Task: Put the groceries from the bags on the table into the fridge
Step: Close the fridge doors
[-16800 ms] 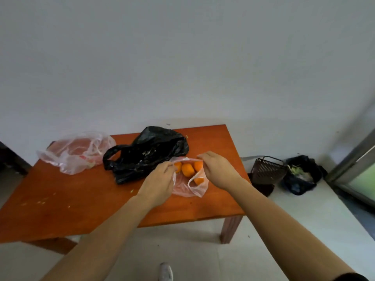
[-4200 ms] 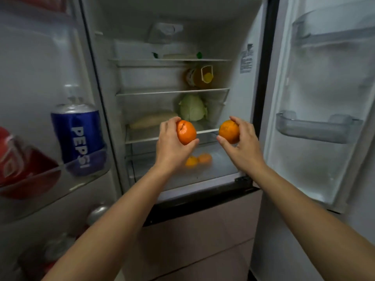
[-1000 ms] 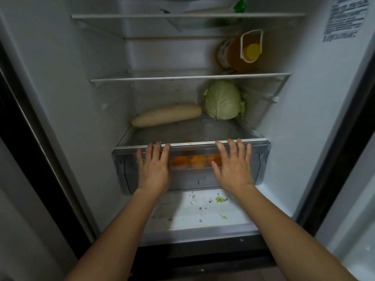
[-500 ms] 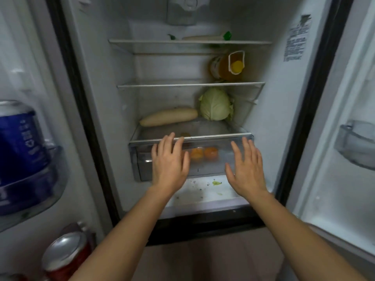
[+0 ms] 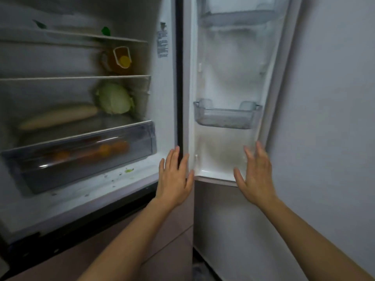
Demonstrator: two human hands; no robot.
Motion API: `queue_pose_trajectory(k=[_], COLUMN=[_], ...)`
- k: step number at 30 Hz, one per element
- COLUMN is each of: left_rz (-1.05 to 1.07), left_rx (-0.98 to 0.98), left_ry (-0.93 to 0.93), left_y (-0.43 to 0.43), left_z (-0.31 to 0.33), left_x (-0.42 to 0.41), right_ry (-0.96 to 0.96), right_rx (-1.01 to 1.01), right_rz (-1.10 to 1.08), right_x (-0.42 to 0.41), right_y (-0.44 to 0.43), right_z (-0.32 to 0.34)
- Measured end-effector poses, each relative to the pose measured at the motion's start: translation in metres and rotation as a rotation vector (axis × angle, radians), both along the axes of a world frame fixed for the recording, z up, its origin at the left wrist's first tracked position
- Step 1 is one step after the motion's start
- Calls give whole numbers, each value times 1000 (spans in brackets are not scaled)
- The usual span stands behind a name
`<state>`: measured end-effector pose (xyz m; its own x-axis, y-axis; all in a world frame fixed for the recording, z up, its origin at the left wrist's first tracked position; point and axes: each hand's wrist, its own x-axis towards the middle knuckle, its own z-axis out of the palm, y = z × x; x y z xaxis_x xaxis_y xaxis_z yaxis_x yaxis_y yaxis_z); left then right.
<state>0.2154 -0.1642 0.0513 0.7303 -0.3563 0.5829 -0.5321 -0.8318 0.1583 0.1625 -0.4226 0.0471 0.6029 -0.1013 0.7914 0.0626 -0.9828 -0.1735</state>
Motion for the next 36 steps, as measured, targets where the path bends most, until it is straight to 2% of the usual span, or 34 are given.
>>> queue_pose_trajectory(k=[3, 6, 9, 12, 18, 25, 29, 32, 36], left_rz=[-70, -59, 4, 22, 0, 40, 43, 12, 43], left_rx=[36, -8, -60, -77, -176, -152, -317, -423, -606], left_ry=[-41, -197, -307, -382, -606, -534, -557, -543, -319], left_y=[-38, -70, -95, -113, -137, -134, -112, -77, -26], left_z=[4, 34, 60, 53, 75, 85, 88, 85, 84], left_x=[-9, -9, 0, 2, -6, -9, -14, -16, -29], right_ry=[21, -1, 62, 150, 153, 69, -78, -162, -117], right_rx=[375, 714, 899, 955, 1084, 1123, 1170, 1114, 983], right_rz=[-15, 64, 112, 206, 396, 432, 405, 522, 743], right_x=[-4, 11, 29, 49, 75, 70, 50, 32, 13], right_y=[-31, -59, -79, -86, -85, -83, -79, -56, 4], right_z=[14, 42, 67, 78, 63, 51, 49, 50, 30])
